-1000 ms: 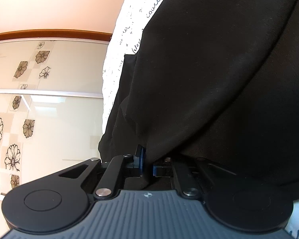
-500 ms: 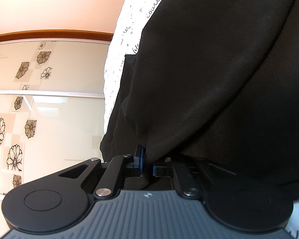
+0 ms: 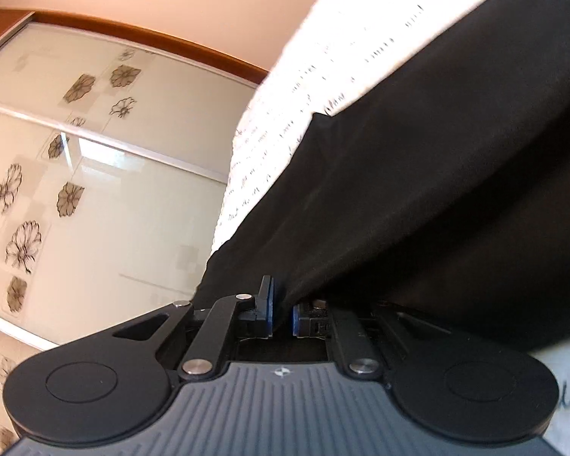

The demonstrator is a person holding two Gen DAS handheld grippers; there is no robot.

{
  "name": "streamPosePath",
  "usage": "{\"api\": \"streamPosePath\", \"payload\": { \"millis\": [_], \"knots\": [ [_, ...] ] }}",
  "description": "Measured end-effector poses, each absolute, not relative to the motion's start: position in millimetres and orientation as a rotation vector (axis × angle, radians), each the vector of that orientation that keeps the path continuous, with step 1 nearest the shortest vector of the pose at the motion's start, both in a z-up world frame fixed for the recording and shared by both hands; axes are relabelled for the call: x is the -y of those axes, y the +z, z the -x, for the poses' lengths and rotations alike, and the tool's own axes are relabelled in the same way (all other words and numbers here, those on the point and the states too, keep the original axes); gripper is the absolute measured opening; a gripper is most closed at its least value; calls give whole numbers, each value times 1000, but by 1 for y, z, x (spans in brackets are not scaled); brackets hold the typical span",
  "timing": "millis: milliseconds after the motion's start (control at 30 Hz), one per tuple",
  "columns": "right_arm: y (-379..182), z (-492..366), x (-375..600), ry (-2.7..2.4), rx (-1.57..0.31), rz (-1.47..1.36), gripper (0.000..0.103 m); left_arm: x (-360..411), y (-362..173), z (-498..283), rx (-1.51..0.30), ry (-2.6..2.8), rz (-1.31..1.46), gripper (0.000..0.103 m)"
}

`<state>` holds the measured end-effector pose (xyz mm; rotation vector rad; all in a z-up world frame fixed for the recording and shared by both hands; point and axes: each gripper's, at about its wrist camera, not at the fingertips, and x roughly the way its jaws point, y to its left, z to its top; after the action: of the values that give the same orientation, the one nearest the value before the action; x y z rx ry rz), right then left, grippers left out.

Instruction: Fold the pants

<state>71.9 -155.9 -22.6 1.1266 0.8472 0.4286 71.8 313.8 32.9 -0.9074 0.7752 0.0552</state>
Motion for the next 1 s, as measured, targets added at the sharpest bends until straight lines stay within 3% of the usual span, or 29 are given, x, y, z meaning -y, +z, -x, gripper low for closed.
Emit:
{"api": "streamPosePath", "payload": {
  "millis": [233, 267, 400, 600, 667, 733, 1000],
  "knots": [
    [-55, -64, 169, 384, -867, -1340, 11, -318, 14, -75, -801, 84, 895, 15],
    [-55, -63, 173, 381, -851, -1359, 12, -317, 15, -74, -801, 83, 882, 22],
    [-60, -59, 189, 353, -783, -1442, 26, -314, 19, -63, -779, 51, 867, 29],
    [-67, -60, 189, 325, -769, -1482, 26, -258, 50, -27, -744, -46, 800, 48],
    [-62, -59, 186, 326, -731, -1443, 25, -222, 54, -21, -761, -156, 823, 48],
    [-58, -60, 181, 332, -727, -1421, 17, -183, 52, -24, -789, -248, 858, 48],
    [-55, -57, 197, 344, -694, -1447, 17, -100, 17, -56, -911, -233, 1095, 51]
  ]
}}
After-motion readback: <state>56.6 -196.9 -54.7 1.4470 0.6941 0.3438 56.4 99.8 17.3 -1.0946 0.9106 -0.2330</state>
